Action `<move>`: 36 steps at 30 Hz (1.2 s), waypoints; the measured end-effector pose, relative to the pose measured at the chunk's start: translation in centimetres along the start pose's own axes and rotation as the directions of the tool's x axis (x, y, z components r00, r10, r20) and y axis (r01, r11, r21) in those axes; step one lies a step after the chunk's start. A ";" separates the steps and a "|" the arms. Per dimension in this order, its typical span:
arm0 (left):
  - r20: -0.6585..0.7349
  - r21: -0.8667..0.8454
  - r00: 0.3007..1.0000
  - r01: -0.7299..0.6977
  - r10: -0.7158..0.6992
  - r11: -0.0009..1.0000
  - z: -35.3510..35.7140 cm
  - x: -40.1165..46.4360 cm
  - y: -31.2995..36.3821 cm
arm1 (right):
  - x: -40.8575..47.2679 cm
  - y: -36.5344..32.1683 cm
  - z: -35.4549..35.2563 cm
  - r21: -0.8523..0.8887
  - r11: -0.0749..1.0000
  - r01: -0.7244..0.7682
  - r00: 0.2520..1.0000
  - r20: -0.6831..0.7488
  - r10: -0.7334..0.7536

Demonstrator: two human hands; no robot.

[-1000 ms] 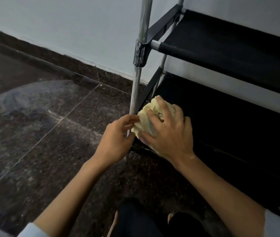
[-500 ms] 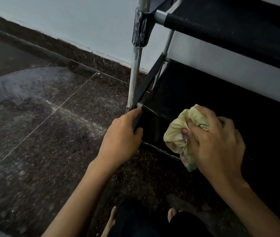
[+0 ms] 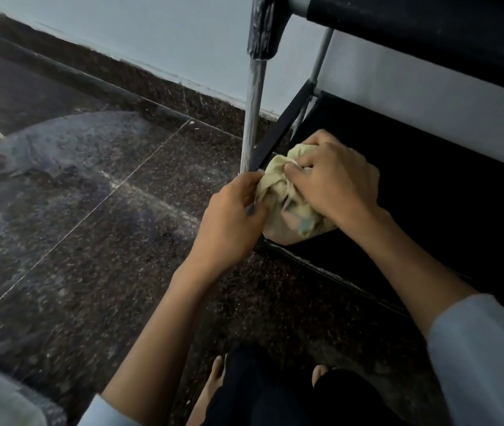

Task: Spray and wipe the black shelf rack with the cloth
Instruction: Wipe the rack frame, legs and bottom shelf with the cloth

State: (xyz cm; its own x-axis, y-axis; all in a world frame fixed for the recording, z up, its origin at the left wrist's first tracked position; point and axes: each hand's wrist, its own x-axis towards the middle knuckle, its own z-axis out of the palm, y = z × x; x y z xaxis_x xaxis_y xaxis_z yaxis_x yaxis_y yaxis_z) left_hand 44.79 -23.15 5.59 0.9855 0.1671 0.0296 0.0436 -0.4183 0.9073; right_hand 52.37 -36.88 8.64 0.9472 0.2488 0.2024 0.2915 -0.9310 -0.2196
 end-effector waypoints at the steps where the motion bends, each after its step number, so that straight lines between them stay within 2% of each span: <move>1: 0.002 -0.015 1.000 -0.004 0.004 1.000 0.1 0.0 0.2 | 0.3 0.2 0.2 0.014 1.000 -0.024 1.000 0.013 0.024; 9: 0.077 0.024 0.996 -0.040 0.038 0.999 0.2 0.1 -0.3 | -2.3 0.3 1.2 -0.121 0.985 0.125 0.982 -0.127 -0.140; 13: 0.122 -0.072 0.992 -0.027 0.036 0.997 -0.1 0.2 -0.6 | -2.8 -0.1 1.4 -0.178 0.981 0.082 0.986 -0.126 -0.105; 18: 0.111 -0.155 0.994 0.031 -0.014 0.987 0.1 -0.1 -0.6 | -2.6 -0.4 1.6 -0.175 0.973 0.149 0.975 -0.136 -0.174; 23: 0.114 -0.159 0.993 0.042 -0.024 0.986 0.3 -0.3 -0.5 | -0.8 -0.8 0.6 0.034 0.992 0.124 0.992 0.010 -0.124; 26: 0.103 -0.159 0.994 0.052 -0.035 0.986 0.4 -0.3 -0.5 | 0.0 -1.0 -0.2 0.029 0.996 0.090 0.991 0.094 -0.092; 31: 0.099 -0.174 0.994 0.068 -0.051 0.982 0.5 -0.2 -0.6 | 2.1 -1.8 -1.5 -0.028 0.997 -0.070 0.963 0.258 0.075; 34: 0.097 -0.181 0.994 0.067 -0.050 0.981 0.5 -0.3 -0.5 | 3.3 -2.3 -1.3 -0.049 0.987 -0.152 0.953 0.258 0.159; 36: 0.099 -0.159 0.995 0.049 -0.033 0.986 0.6 -0.4 -0.3 | 3.0 -2.2 -1.5 -0.039 0.988 -0.149 0.964 0.216 0.154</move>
State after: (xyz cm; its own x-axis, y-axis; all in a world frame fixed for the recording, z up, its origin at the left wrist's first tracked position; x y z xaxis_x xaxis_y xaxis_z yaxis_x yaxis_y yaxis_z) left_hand 44.51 -23.64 5.01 0.9949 0.0917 -0.0423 0.0652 -0.2627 0.9627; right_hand 54.33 -34.50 11.16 0.9870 0.1543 -0.0444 0.1418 -0.9674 -0.2098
